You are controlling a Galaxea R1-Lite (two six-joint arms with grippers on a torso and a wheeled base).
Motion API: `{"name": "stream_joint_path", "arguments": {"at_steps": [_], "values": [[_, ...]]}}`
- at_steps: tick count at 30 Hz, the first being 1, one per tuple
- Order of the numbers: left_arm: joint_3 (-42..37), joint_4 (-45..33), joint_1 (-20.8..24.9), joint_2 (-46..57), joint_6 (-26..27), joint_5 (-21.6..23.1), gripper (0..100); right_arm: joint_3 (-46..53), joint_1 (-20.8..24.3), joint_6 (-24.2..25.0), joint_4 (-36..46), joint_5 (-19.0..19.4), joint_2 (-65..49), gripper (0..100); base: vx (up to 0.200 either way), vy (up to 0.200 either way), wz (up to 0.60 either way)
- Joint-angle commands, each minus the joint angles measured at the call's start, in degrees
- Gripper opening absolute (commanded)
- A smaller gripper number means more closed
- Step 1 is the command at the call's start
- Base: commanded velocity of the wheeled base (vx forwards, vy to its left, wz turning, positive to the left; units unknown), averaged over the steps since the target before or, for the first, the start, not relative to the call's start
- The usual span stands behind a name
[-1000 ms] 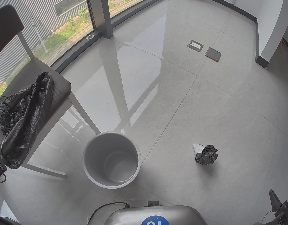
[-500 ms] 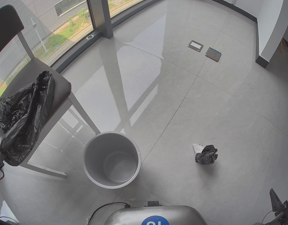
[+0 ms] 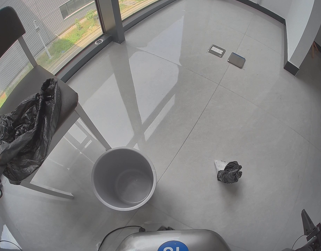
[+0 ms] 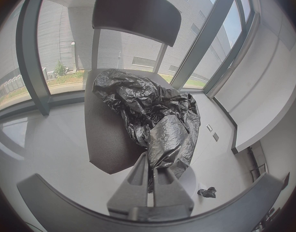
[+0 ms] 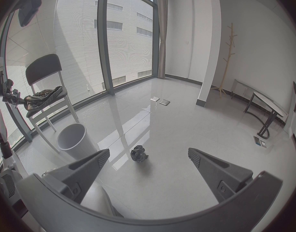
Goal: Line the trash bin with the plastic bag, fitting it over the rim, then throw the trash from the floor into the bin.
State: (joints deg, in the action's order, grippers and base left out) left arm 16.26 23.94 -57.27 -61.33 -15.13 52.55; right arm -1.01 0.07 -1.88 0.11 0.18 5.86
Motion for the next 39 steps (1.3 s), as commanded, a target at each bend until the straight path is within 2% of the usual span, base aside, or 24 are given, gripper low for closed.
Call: {"name": "stream_joint_path", "arguments": {"at_steps": [1, 4, 5, 6, 8, 9, 10, 11, 13, 16, 22, 23, 25, 27, 28, 29, 30, 31, 32, 34, 35, 37, 38, 39], "values": [[1.7, -0.6, 0.0, 2.9, -5.6, -0.1, 0, 0.8, -0.1, -0.2, 0.0, 0.0, -1.6, 100, 0.000, 0.000, 0.00], [5.0, -2.7, 0.0, 4.9, -14.1, -0.1, 0, 0.8, -1.0, -0.6, 0.0, 0.1, -1.8, 100, 0.000, 0.000, 0.00], [5.3, -3.1, 0.0, 5.3, -14.7, -0.1, 0, 0.9, -1.2, -0.7, 0.0, 0.1, -1.8, 100, 0.000, 0.000, 0.00], [7.1, -7.6, 0.0, 8.2, -16.3, -0.2, 0, 0.8, -1.8, -0.8, 0.0, 0.2, -1.8, 100, 0.000, 0.000, 0.00], [9.3, -13.9, 0.3, 11.6, -16.2, -0.3, 0, 0.8, -1.5, -0.8, 0.0, 0.3, -2.0, 100, 0.000, 0.000, 0.00], [10.5, -16.7, 2.1, 13.3, -16.2, -0.3, 0, 0.8, -1.3, -0.8, 0.1, 0.3, -1.7, 100, 0.000, 0.000, 0.00], [10.5, -16.7, 2.1, 13.3, -16.2, -0.3, 0, 0.8, -1.3, -0.8, 0.1, 0.3, -1.7, 100, 0.000, 0.000, 0.00], [13.7, -22.4, 6.5, 17.2, -16.4, -0.3, 0, 0.8, -0.8, -0.7, 0.1, 0.3, -1.7, 100, 0.000, 0.000, 0.00], [15.7, -26.8, 11.0, 20.1, -16.4, -0.3, 0, 0.8, 0.6, -0.2, 0.1, 0.3, -1.8, 100, 0.000, 0.000, 0.00], [18.2, -31.2, 15.2, 23.8, -16.2, -0.4, 0, 0.8, 1.9, -0.1, 0.1, 0.3, -1.7, 100, 0.000, 0.000, 0.00], [23.1, -37.5, 16.8, 26.9, -16.1, -0.3, 0, 0.8, 4.4, -0.1, 0.0, 1.5, -0.5, 100, 0.000, 0.000, 0.00], [24.8, -39.2, 18.2, 27.8, -16.0, -0.3, 0, 0.8, 6.9, 0.0, 0.1, 1.5, -0.2, 100, 0.000, 0.000, 0.00], [27.3, -41.8, 21.1, 29.2, -16.0, -0.3, 0, 0.7, 8.7, -0.1, 0.2, 1.4, -0.2, 100, 0.000, 0.000, 0.00], [30.8, -45.6, 24.7, 30.0, -16.0, -0.3, 0, 0.7, 9.4, -0.1, 0.2, 1.5, -0.2, 100, 0.000, 0.000, 0.00], [30.8, -45.6, 24.7, 30.0, -16.0, -0.3, 0, 0.7, 9.4, -0.1, 0.2, 1.5, -0.2, 100, 0.000, 0.000, 0.00], [34.9, -50.7, 28.7, 30.7, -15.9, -0.3, 0, 0.7, 9.9, -0.1, 0.2, 1.5, -0.2, 100, 0.000, 0.000, 0.00], [36.7, -53.3, 30.7, 30.8, -15.7, -0.4, 0, 0.7, 10.4, -0.1, 0.2, 1.5, -0.2, 100, 0.000, 0.000, 0.00], [37.0, -53.6, 31.0, 30.8, -15.6, -0.4, 0, 0.7, 10.4, -0.1, 0.2, 1.5, -0.2, 100, 0.000, 0.000, 0.00], [39.3, -58.0, 34.6, 30.9, -13.4, -0.4, 0, 0.7, 11.6, -0.2, 0.2, 1.6, -0.2, 100, 0.000, 0.000, 0.00], [40.3, -61.4, 36.9, 30.7, -9.0, -0.4, 0, -1.3, 12.7, 0.0, 0.2, 1.9, 0.6, 100, 0.000, 0.000, 0.00], [40.4, -63.1, 37.2, 30.5, -6.0, -0.4, 0, -5.5, 13.2, 0.8, 0.6, 2.7, 3.9, 100, 0.000, 0.000, 0.00], [40.9, -65.9, 36.9, 29.8, -0.3, -0.4, 0, -13.8, 13.4, 5.6, 2.4, 3.9, 14.8, 100, 0.000, 0.000, 0.00], [41.0, -66.2, 36.7, 29.6, 0.5, -0.4, 0, -14.5, 13.4, 6.4, 2.6, 4.0, 16.2, 100, 0.000, 0.000, 0.00], [41.9, -68.4, 36.1, 28.7, 4.5, -0.6, 0, -16.0, 13.4, 9.3, 3.5, 4.6, 21.0, 100, 0.000, 0.000, 0.00]]}}
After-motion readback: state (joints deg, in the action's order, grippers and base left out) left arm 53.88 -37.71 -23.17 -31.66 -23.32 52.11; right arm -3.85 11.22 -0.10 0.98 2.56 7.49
